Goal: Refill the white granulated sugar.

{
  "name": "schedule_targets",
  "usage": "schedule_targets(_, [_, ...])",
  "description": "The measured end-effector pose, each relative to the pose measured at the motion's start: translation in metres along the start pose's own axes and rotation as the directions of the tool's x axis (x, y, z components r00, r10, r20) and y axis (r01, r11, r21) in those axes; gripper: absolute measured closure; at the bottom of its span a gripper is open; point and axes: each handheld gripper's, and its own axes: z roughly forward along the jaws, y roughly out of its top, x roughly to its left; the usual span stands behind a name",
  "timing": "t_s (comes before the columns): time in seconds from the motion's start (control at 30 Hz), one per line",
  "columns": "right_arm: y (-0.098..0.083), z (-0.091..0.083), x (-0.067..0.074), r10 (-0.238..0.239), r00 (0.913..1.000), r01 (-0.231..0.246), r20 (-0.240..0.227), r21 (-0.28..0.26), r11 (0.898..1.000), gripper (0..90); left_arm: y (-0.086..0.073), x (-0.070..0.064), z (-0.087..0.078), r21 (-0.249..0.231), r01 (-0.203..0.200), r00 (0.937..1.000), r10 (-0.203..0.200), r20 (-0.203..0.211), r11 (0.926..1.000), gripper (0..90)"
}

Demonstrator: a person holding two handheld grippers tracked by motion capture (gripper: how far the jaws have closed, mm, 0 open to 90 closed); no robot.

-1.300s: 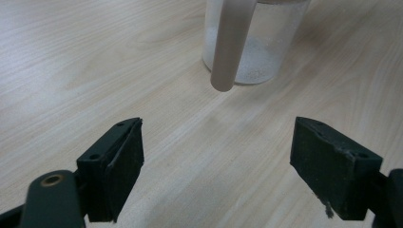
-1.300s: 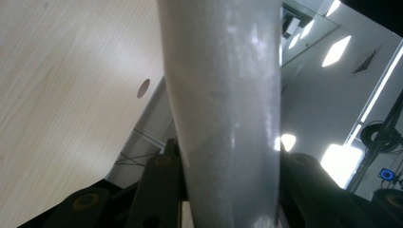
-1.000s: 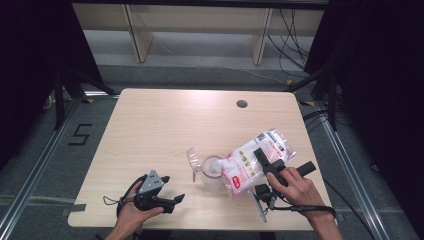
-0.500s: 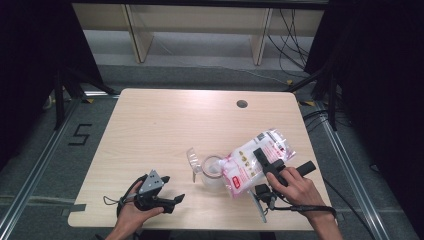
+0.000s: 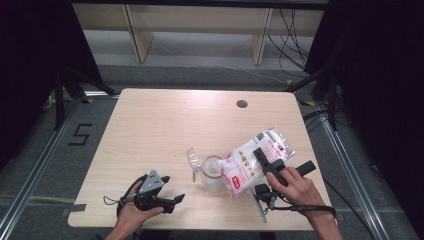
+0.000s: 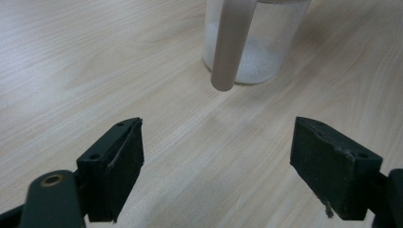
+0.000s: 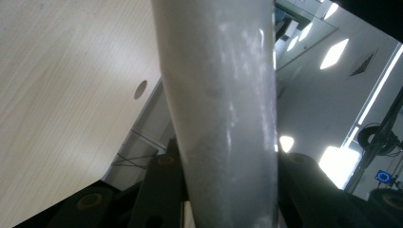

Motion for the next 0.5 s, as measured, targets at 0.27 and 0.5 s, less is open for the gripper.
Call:
schedule_targets(0.27, [-0.0002, 0.0003, -0.0006, -0.01, 0.9999, 0.01, 0.003, -0.007, 1.0, 72.0, 0.0001, 0.0001, -0.0002, -0.001, -0.004, 1.0, 0.004, 0.001, 1.0, 18.0])
schedule_targets(0.5, [-0.0005, -0.0001, -0.0006, -0.007, 1.0, 0.007, 0.004, -0.006, 1.0, 72.5, 0.0, -0.0001, -0.0003, -0.001, 0.0, 1.0, 0.0, 0.0, 1.0, 18.1])
